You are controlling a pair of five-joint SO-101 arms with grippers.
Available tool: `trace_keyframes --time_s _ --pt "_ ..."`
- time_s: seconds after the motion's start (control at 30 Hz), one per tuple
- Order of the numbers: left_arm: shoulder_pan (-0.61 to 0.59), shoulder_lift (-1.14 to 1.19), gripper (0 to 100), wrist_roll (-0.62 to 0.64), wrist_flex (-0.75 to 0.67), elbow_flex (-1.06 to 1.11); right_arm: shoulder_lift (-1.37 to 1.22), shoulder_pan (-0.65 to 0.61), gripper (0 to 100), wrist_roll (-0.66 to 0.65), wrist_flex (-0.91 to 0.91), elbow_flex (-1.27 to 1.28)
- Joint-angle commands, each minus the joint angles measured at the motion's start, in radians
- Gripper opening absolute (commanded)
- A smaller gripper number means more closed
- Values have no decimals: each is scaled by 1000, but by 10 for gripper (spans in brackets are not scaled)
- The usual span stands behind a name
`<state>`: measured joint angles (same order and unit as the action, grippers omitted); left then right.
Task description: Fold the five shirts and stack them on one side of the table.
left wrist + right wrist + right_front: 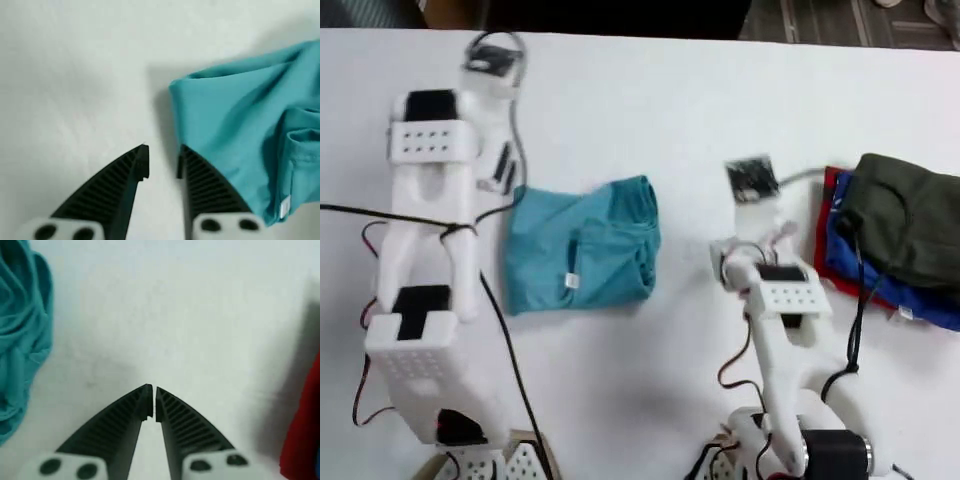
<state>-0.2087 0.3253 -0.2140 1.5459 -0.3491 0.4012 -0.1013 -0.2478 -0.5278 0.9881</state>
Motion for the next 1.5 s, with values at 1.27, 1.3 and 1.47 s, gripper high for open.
trace_keyframes --time_s 1.27,1.3,1.47 --pt "-284 -15 25 100 -453 427 -865 -490 20 -35 -530 -1165" --pt "-288 -15 25 100 -451 427 -885 -484 20 -35 -532 -1165" --pt "-293 -15 25 98 -448 424 -928 -463 20 -35 -578 -1168"
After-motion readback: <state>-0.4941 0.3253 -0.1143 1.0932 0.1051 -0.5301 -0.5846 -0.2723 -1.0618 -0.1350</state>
